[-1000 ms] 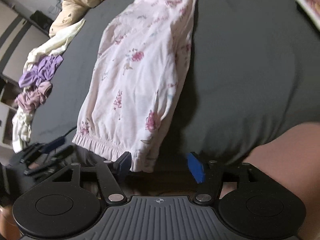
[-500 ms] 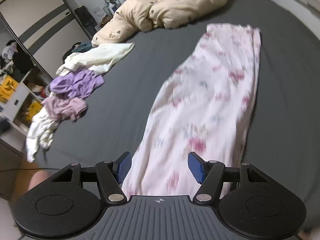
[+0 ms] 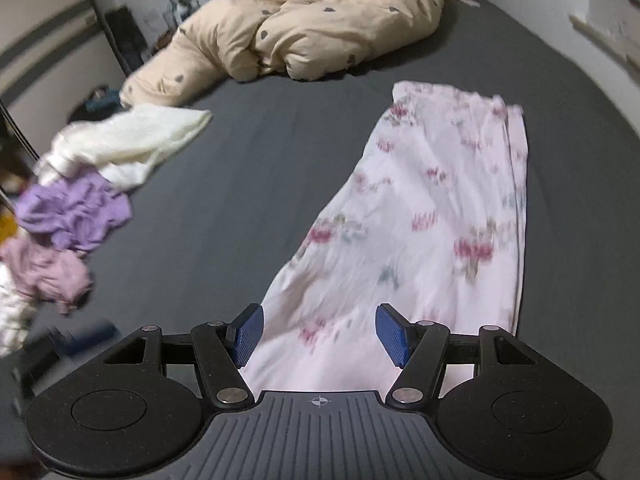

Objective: Fold clothes

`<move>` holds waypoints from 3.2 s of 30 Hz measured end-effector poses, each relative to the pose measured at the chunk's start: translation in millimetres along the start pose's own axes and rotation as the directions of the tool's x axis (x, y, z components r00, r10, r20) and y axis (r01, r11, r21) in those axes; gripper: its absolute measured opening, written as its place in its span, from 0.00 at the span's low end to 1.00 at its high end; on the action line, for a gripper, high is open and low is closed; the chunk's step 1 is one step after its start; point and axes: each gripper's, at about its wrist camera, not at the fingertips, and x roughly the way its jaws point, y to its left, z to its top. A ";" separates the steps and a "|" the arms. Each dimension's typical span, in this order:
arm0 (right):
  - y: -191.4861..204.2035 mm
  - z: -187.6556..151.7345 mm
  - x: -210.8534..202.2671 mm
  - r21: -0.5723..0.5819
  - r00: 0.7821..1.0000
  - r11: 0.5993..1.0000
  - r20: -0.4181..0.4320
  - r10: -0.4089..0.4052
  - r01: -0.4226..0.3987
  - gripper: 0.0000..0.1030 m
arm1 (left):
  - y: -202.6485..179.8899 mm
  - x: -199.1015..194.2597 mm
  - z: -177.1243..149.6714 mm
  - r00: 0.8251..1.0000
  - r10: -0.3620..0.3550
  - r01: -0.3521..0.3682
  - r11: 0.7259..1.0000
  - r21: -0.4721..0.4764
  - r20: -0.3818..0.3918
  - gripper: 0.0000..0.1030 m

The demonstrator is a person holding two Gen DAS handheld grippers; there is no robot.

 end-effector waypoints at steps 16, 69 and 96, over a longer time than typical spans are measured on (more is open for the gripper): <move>81.2 58.6 174.4 -0.519 0.896 0.777 -0.046 -0.442 0.357 0.16 | 26.0 43.9 -62.6 0.975 -0.216 0.218 0.975 0.044 -0.046 0.64; 23.6 34.0 124.8 0.022 0.961 0.986 -0.225 -0.158 0.167 0.08 | 33.5 34.3 -58.5 0.965 -0.258 0.259 0.966 0.010 -0.047 0.69; 70.6 54.1 126.7 -0.161 0.968 0.986 -0.241 -0.067 0.028 0.07 | 41.7 40.0 -59.3 0.968 -0.238 0.237 0.971 -0.026 -0.078 0.70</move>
